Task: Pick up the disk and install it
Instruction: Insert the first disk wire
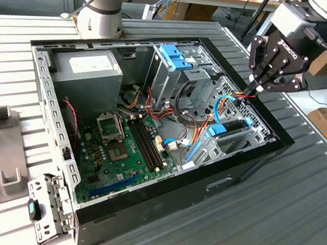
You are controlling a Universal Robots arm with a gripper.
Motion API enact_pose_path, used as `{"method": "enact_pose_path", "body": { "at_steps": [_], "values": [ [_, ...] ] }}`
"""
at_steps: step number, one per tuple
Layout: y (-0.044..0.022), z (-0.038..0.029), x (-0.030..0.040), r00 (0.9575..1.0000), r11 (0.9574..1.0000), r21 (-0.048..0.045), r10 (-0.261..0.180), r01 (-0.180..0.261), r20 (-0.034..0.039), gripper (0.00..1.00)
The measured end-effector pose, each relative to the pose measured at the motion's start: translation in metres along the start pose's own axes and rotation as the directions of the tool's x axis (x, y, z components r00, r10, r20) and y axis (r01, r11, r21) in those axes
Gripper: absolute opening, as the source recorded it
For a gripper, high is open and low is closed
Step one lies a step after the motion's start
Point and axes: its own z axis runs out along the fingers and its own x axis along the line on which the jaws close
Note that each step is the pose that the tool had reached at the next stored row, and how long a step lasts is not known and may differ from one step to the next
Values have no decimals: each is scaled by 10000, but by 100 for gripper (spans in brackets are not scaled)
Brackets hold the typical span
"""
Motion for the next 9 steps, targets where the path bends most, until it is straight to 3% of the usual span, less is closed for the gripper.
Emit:
{"method": "enact_pose_path", "body": {
  "at_steps": [9],
  "values": [
    [-91,57,-79,9973,9973,-51,-732,731,-23,10]
  ]
}}
